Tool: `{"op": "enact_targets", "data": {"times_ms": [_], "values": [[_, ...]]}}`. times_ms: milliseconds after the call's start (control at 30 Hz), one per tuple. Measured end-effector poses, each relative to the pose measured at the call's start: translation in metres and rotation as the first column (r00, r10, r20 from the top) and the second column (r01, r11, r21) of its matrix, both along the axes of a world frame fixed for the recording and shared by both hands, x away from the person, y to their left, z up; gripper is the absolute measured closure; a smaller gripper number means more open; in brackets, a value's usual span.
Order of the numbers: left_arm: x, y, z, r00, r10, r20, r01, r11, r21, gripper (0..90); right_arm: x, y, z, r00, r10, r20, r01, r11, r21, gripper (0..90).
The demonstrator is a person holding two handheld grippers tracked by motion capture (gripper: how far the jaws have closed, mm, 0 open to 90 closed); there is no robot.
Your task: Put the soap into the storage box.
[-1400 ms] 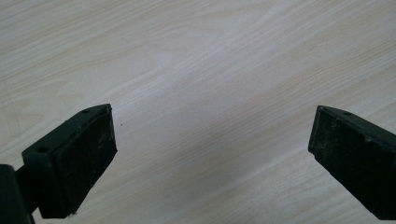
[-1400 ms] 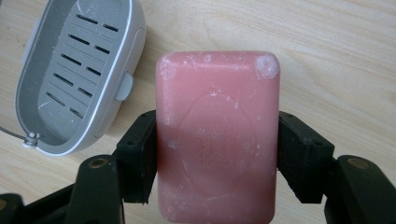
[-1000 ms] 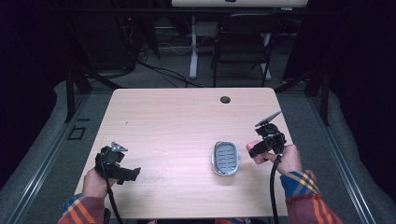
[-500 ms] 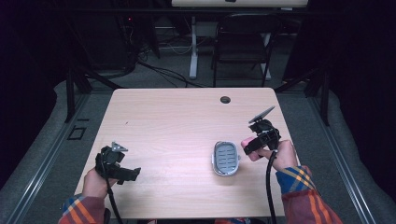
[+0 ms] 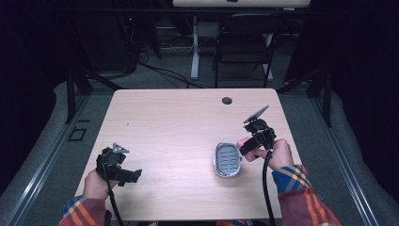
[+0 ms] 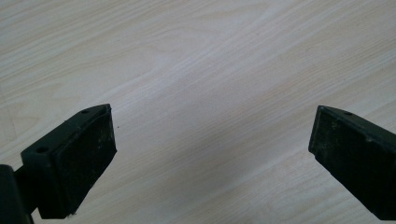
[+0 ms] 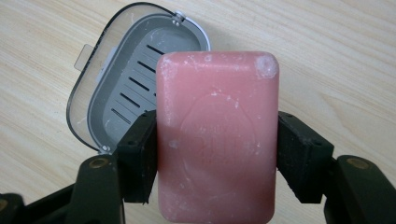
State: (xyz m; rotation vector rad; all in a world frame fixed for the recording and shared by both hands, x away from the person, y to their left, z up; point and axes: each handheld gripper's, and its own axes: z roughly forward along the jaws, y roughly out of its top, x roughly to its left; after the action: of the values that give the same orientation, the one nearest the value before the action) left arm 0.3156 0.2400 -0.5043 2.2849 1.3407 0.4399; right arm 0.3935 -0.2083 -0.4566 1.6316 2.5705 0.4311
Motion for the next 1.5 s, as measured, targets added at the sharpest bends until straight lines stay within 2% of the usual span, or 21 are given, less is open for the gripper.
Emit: {"op": "enact_targets", "data": {"times_ms": [167,333,433,500,867,933,967,1067,1300,1500], "values": [[0.0,0.0,0.0,1.0,-0.002,-0.003,0.002,1.0,0.001,0.6,0.0,0.004,-0.001,1.0,-0.007,0.004,0.007,1.0,0.009,36.9],[0.0,0.0,0.0,1.0,-0.002,-0.004,0.002,1.0,0.003,0.6,0.003,0.008,0.0,0.9997,0.02,-0.013,-0.02,1.0,-0.004,36.9],[0.0,0.0,0.0,1.0,-0.002,-0.004,0.002,1.0,0.003,0.6,0.003,0.013,-0.002,1.0,0.006,0.002,-0.006,1.0,0.008,36.9],[0.0,0.0,0.0,1.0,-0.002,-0.004,0.002,1.0,0.004,0.7,0.004,0.014,-0.001,0.9995,0.028,-0.014,-0.028,1.0,-0.004,36.9],[0.0,-0.001,0.0,1.0,-0.005,-0.006,0.005,1.0,0.005,0.7,0.007,0.022,-0.007,0.9989,0.038,-0.028,-0.038,0.999,-0.007,36.9],[0.0,-0.001,0.0,1.0,-0.007,-0.007,0.007,1.0,0.007,0.7,0.007,0.024,-0.01,0.9996,0.021,-0.017,-0.021,1.0,0.011,37.0],[0.0,-0.001,0.0,1.0,-0.006,-0.007,0.006,1.0,0.006,0.7,0.007,0.025,-0.009,0.9992,0.029,-0.028,-0.029,0.999,-0.013,37.0],[0.0,-0.001,0.0,1.0,-0.006,-0.006,0.006,1.0,0.007,0.8,0.008,0.028,-0.009,0.9984,0.041,-0.039,-0.042,0.999,-0.026,37.0],[0.0,-0.002,-0.001,0.9999,-0.008,-0.007,0.009,0.9999,0.011,0.8,0.009,0.034,-0.016,0.9991,0.025,-0.034,-0.025,1.0,-0.014,37.0],[0.0,-0.002,-0.001,0.9999,-0.01,-0.009,0.01,0.9999,0.012,0.8,0.01,0.044,-0.02,0.9982,0.036,-0.048,-0.037,0.999,-0.032,37.0]]}}
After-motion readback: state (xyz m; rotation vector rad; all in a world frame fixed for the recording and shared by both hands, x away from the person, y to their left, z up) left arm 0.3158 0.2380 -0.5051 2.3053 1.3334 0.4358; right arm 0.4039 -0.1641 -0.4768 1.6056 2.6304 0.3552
